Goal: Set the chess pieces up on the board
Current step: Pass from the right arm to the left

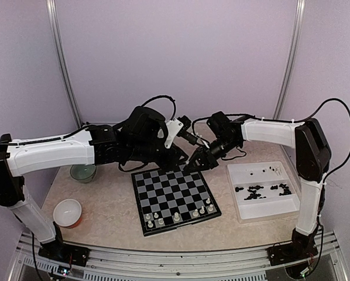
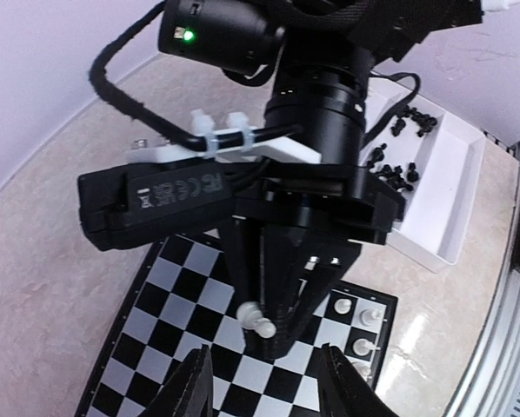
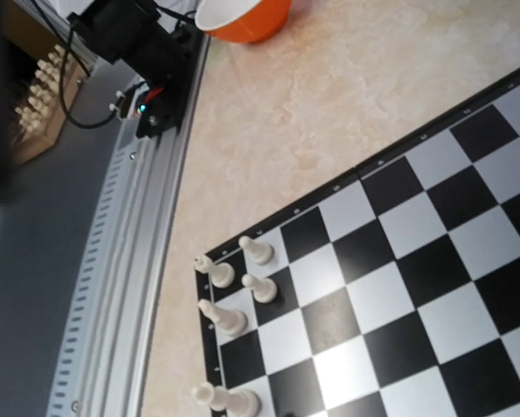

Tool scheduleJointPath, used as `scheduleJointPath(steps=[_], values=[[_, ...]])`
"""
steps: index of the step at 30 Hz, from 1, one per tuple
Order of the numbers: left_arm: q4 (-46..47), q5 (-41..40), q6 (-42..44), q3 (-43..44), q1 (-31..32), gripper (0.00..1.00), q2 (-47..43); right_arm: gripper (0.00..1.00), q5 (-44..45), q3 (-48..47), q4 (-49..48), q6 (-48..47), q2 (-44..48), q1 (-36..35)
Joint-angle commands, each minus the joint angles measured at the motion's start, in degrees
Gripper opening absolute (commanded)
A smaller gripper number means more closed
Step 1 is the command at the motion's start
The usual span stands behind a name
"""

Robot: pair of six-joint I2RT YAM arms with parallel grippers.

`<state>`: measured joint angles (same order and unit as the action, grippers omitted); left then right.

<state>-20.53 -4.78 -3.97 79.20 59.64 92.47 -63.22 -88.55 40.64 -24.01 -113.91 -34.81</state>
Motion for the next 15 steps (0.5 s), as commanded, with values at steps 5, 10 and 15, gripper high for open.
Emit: scheduleJointPath(steps=[5,10,15], values=[[0.4,-3.8,5.0,2.9,0.2,0.42,3.0,0.1,-3.5,-1.1,-0.9,2.3,2.0,-0.3],[-0.7,-2.5,4.9,4.8,0.4,0.42,5.0,0.1,-3.9,-1.2,-0.9,2.3,2.1,-0.3],[-1.9,-3.0,5.3,6.0,0.3,0.39,6.7,0.1,-4.2,-1.0,-0.8,2.1,2.4,-0.3]])
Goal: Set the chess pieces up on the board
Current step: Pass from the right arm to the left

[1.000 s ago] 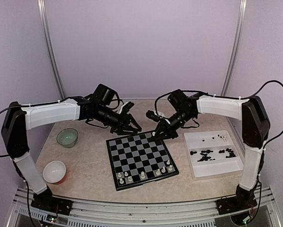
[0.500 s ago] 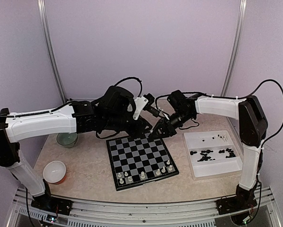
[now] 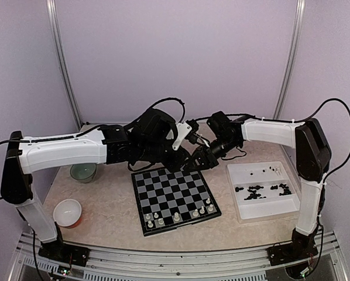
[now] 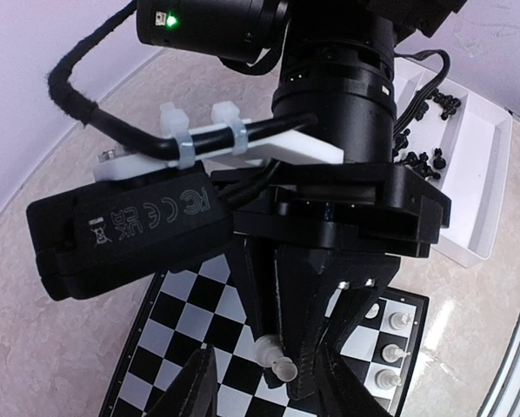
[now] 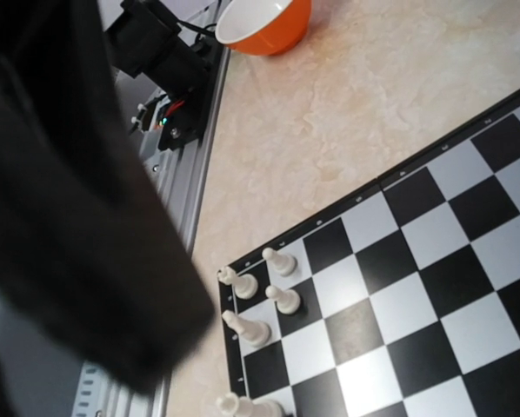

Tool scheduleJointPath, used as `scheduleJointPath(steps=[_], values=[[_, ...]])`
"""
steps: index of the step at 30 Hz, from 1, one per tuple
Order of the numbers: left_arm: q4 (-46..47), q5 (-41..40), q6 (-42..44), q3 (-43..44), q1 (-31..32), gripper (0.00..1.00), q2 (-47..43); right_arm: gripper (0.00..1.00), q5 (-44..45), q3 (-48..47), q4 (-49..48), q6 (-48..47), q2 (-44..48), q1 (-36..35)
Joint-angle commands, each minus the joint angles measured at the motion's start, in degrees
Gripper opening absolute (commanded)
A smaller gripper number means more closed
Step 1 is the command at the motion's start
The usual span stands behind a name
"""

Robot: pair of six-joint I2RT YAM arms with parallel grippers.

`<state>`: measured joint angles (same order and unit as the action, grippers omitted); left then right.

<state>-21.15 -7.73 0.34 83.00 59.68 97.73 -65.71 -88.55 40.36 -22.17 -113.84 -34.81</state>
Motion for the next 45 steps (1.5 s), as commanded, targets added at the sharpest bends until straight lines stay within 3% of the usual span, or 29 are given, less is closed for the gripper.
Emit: scheduleJointPath(steps=[1,29,45], values=[[-1.8,-0.2,1.0,2.5,0.3,0.38,1.8,0.1,-1.7,-1.0,-0.5,0.2,2.4,-0.3],[-3.8,2.0,-1.6,4.0,-1.2,0.13,4.0,0.12,2.6,0.4,-0.4,-2.4,4.6,-0.3],[-10.5,5.8,-3.1,-2.3,-1.7,0.08,-4.3,0.54,14.0,10.2,8.0,-12.4,12.3,3.1]])
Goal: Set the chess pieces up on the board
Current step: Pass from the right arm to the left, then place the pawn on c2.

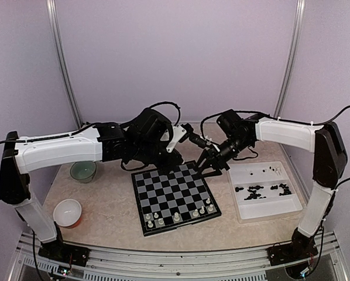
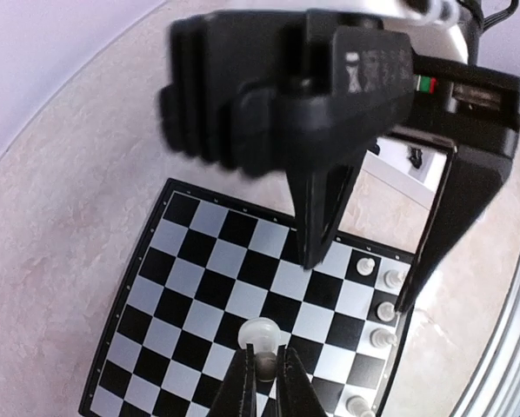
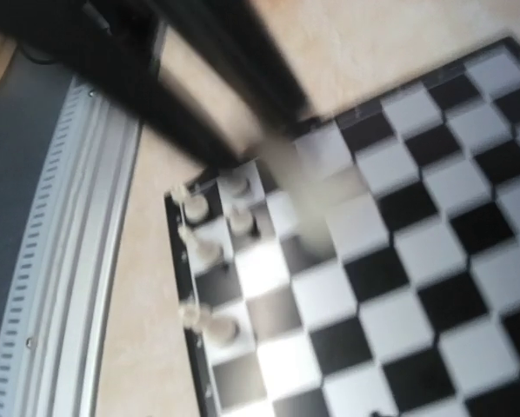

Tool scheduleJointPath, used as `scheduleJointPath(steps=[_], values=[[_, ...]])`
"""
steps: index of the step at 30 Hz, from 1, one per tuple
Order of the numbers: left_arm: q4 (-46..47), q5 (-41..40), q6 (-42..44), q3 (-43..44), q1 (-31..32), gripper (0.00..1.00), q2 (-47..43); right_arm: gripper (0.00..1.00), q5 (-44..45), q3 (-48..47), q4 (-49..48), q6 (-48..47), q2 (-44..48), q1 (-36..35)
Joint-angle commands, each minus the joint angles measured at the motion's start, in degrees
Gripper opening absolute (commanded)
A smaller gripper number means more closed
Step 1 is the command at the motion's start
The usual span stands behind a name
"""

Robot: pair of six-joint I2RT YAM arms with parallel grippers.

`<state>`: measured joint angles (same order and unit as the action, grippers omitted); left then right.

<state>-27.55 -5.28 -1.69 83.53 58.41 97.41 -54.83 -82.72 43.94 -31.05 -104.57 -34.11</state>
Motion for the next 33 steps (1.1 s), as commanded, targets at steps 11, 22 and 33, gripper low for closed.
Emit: scheduleJointPath(steps=[11,22,33], values=[[-9.3,14.4,-1.8,-10.7,-0.9,0.08,-3.6,0.56,18.5,11.9,-3.2,-2.3,11.7,6.2],[-10.1,16.7,-0.1,-12.3,-0.1,0.08,3.1,0.57,21.1,12.9,-3.6,-2.4,12.6,6.2],[-12.1,15.9,0.7,-12.7,0.8,0.08,6.5,0.57,21.3,12.7,-4.1,-2.3,12.2,6.2]])
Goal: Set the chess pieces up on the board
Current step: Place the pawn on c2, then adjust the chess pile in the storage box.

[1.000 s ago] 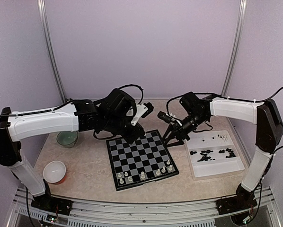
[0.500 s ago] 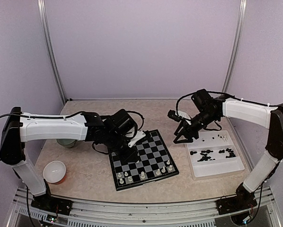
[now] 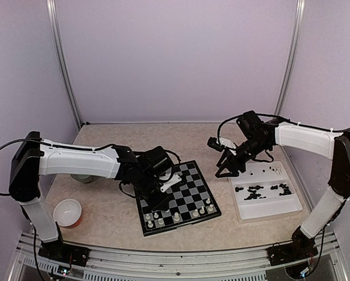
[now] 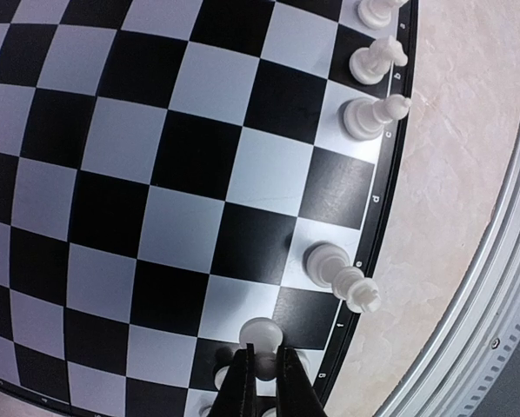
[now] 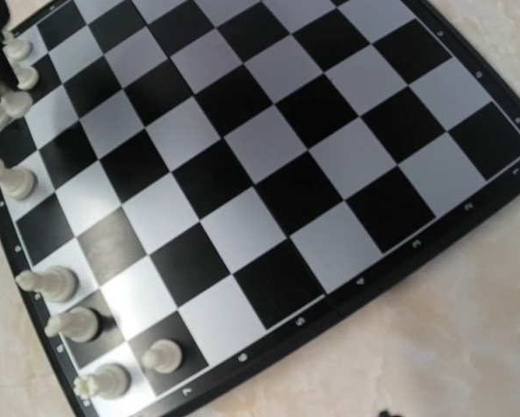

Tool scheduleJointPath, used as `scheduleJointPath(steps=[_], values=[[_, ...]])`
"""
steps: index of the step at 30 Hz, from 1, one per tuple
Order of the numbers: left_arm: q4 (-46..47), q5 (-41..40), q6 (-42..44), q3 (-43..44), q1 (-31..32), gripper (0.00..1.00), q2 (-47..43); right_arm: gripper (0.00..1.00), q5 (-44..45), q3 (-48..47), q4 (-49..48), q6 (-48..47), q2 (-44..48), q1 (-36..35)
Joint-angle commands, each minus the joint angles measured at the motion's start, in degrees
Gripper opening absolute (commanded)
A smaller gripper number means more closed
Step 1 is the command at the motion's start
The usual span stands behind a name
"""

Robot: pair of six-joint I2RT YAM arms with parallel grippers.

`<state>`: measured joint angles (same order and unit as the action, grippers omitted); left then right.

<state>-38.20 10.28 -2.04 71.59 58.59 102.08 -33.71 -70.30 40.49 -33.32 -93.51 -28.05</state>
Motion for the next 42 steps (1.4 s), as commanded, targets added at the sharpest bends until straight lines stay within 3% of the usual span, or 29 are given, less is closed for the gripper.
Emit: scheduleJointPath(steps=[1,12,18,27,29,30,31,34,35,40,42], values=[[-1.5,0.3,1.0,-0.7,0.6,0.08,2.2,0.57,0.1,0.2,-0.6,0.0,1.1,0.1],[-1.9,-1.1,0.7,0.0,0.6,0.12,4.6,0.57,0.2,0.2,-0.4,-0.1,1.1,0.1],[-2.3,-2.3,-0.1,0.6,0.6,0.22,5.0,0.57,0.2,0.0,0.2,-0.3,1.5,0.1],[-2.1,-2.1,-1.2,6.9,-0.4,0.33,-0.1,0.59,4.3,-8.9,2.6,0.9,6.3,4.9],[-2.1,-2.6,-1.0,8.5,-0.8,0.34,-1.1,0.66,6.1,-10.3,-0.4,3.9,9.0,8.4],[-2.0,-3.1,-0.9,9.5,-0.8,0.35,-1.5,0.87,7.0,-10.6,-2.8,7.1,10.6,11.0],[-1.7,-3.9,-0.9,10.5,-0.9,0.35,-1.9,0.98,7.4,-10.2,-5.6,11.8,12.1,14.3],[2.2,-7.1,-1.0,13.9,-0.9,0.37,-3.0,0.99,-2.2,-9.0,-6.0,12.3,13.3,23.1],[4.9,-7.9,-1.1,14.6,-0.8,0.38,-3.7,0.98,-1.4,-8.5,-4.8,10.3,12.7,24.2],[22.6,-11.2,-2.9,13.6,-0.4,0.42,-5.6,0.48,8.9,-4.9,0.0,3.8,7.9,29.7],[26.5,-11.7,-3.8,13.4,-0.4,0.42,-4.9,0.36,15.5,-4.1,1.7,2.8,5.3,30.6]])
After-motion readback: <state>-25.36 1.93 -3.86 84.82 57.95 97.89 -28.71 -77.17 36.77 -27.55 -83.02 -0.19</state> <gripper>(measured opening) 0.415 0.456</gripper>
